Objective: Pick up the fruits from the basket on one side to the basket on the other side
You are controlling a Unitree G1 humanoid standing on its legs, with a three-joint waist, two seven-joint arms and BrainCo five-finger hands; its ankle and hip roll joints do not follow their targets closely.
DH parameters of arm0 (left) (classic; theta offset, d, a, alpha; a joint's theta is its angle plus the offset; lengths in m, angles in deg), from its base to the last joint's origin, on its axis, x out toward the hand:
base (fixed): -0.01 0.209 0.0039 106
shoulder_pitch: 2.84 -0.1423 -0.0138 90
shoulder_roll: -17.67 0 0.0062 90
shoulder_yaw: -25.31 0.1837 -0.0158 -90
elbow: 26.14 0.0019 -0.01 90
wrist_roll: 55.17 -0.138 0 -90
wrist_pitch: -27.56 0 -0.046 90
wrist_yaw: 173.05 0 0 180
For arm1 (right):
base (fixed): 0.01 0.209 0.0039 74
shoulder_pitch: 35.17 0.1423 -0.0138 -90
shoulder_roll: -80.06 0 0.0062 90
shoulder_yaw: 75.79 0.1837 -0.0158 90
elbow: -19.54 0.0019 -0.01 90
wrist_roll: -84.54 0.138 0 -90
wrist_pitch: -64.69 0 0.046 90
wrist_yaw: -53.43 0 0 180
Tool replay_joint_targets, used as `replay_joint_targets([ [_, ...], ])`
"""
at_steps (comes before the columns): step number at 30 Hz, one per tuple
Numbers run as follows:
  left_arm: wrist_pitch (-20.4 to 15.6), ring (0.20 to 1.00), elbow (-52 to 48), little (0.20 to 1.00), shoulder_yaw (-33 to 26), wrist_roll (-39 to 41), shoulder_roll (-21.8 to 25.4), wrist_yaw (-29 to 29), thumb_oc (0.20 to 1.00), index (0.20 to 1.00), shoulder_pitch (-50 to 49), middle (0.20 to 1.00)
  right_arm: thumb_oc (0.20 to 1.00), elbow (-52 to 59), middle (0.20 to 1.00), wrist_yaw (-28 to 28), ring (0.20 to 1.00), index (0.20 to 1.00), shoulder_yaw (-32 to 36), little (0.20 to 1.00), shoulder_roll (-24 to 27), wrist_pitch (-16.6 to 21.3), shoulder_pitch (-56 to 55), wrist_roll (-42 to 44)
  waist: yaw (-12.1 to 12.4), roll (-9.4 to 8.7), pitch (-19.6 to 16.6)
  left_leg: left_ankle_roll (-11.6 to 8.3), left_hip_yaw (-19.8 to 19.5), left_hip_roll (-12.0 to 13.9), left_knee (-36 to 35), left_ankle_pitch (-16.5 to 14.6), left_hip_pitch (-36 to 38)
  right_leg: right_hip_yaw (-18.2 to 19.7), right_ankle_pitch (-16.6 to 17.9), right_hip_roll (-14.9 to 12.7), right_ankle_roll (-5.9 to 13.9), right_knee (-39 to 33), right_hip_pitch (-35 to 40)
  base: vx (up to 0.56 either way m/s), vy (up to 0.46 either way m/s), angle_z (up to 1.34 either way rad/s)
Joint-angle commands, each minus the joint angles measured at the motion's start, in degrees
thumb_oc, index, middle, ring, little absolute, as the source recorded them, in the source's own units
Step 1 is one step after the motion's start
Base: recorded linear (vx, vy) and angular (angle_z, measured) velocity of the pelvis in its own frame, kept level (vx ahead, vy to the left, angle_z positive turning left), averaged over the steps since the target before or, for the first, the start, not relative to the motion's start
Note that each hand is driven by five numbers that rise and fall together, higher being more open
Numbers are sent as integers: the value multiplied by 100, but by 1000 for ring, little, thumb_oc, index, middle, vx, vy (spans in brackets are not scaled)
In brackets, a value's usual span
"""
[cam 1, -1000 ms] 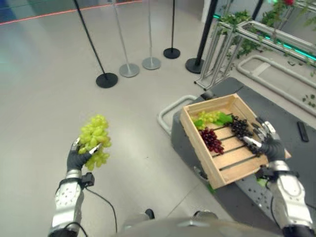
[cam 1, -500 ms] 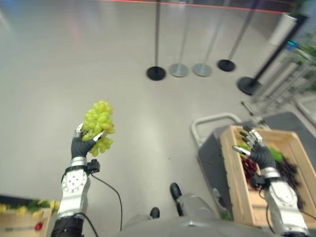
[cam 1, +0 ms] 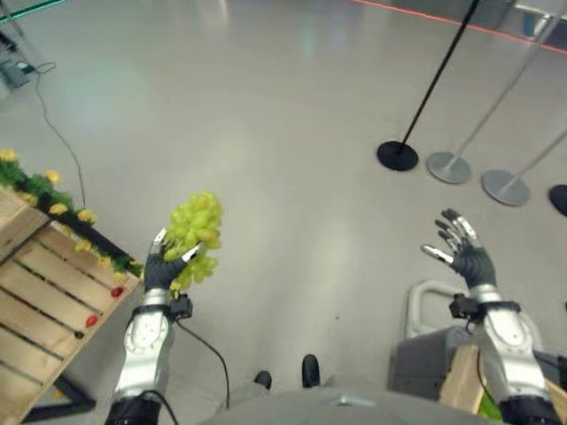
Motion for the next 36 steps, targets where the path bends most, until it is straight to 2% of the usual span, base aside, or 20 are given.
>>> replay_joint_targets([
  [1,-436,200,-319,200,-118,89,395,-34,200,200,220,200,1000,294,1000,203,1000,1000,306,1000,166,494,296,235,-57,43,-37,-188,1507,516,-472,663,58,313,-504,-353,1007,339,119,-120,10,30],
  [3,-433,200,-368,200,-156,70,435,26,200,200,130,200,1000,267,1000,181,1000,1000,244,1000,145,467,357,239,-20,-54,-54,-183,1637,524,-87,376,124,214,-423,-418,992,288,61,-84,-33,47],
  [4,-428,200,-362,200,-187,55,436,49,200,200,92,200,1000,263,1000,145,1000,1000,228,1000,140,462,363,248,-6,-123,-38,-159,1641,489,241,71,194,180,-427,-439,981,264,112,-44,-30,41],
  [7,-389,200,-418,200,-139,10,459,142,200,200,62,200,1000,261,1000,153,1000,1000,304,1000,64,485,301,313,-67,-215,-68,-114,1946,629,354,-147,395,-60,-428,-526,994,279,124,-10,58,55],
  [8,-373,200,-403,200,-70,-37,470,193,200,200,43,200,1000,230,1000,171,1000,1000,346,1000,-12,491,244,374,-133,-162,-111,-130,2220,718,144,-179,591,-206,-426,-553,1027,296,146,29,110,102],
  [9,-372,200,-404,200,-68,-36,469,194,200,200,38,200,1000,231,1000,169,1000,1000,347,1000,-10,492,238,375,-130,-159,-108,-132,2223,720,109,-168,620,-207,-428,-549,1027,294,158,33,141,92],
  [12,-330,200,-281,200,116,-71,548,232,200,200,116,200,1000,222,1000,211,1000,1000,391,1000,-127,510,72,390,-218,-100,-146,-161,2602,775,-436,110,692,-426,-381,-619,1093,330,147,9,181,51],
  [15,-341,200,-350,200,202,-219,701,222,200,200,50,200,1000,19,1000,266,1000,1000,285,1000,-253,463,64,406,-175,-174,-154,-98,2596,684,-445,50,718,-466,-308,-751,1204,386,134,30,198,58],
  [18,-314,200,-389,200,134,-191,760,245,200,200,-150,200,1000,-163,1000,232,1000,1000,39,1000,-346,342,97,312,3,-321,-102,80,2620,497,-271,-110,636,-392,-174,-952,1351,405,131,16,199,3],
  [20,-310,200,-397,200,130,-190,762,247,200,200,-156,200,1000,-166,1000,232,1000,1000,36,1000,-348,342,99,311,3,-326,-105,85,2624,493,-261,-115,630,-388,-173,-957,1356,407,127,2,144,1],
  [21,-310,200,-367,200,128,-225,806,206,200,200,-162,200,1000,-294,1000,223,1000,1000,-99,1000,-392,280,152,291,116,-365,-86,154,2565,393,-191,-157,561,-403,-121,-1061,1437,453,99,-2,211,1],
  [25,-268,200,-385,200,245,-224,801,164,200,200,-18,200,1000,-434,1000,262,1000,1000,-189,1000,-408,173,133,153,344,-364,-93,270,2305,170,-143,-225,474,-635,-30,-1309,1549,605,163,39,233,16],
  [27,-249,200,-428,200,371,-276,815,126,200,200,151,200,1000,-564,1000,314,1000,1000,-224,1000,-453,148,135,134,435,-319,-67,336,2087,32,-84,-296,463,-743,-51,-1495,1589,1027,118,54,234,46],
  [29,-246,200,-418,200,452,-362,831,71,200,200,241,200,1000,-529,1000,324,1000,1000,-271,1000,-461,127,141,99,422,-257,-11,427,1919,-98,-65,-290,467,-619,91,-1622,1570,1549,-75,38,225,80],
  [31,-253,200,-413,200,518,-390,830,53,200,200,274,200,1000,-600,1000,334,1000,1000,-321,1000,-475,117,177,89,395,-129,75,500,1727,-139,-77,-247,494,-336,116,-1510,1528,1929,-271,28,187,72],
  [33,-242,200,-422,200,549,-424,787,54,200,200,275,200,1000,-641,1000,312,1000,1000,-406,1000,-487,92,178,52,410,-12,62,525,1514,-180,-218,-210,593,-132,-175,-1290,1443,1868,-302,74,109,64],
  [34,-253,200,-388,200,568,-404,782,59,200,200,309,200,1000,-657,1000,297,1000,1000,-429,1000,-476,87,173,53,374,21,21,512,1364,-187,-340,-156,633,115,-435,-1024,1358,1555,-331,117,30,40],
  [36,-267,200,-311,200,577,-335,752,39,200,200,409,200,1000,-664,1000,293,1000,1000,-439,1000,-419,85,159,61,342,4,2,444,1163,-257,-389,-80,636,401,-364,-890,1363,836,-337,99,-46,51],
])
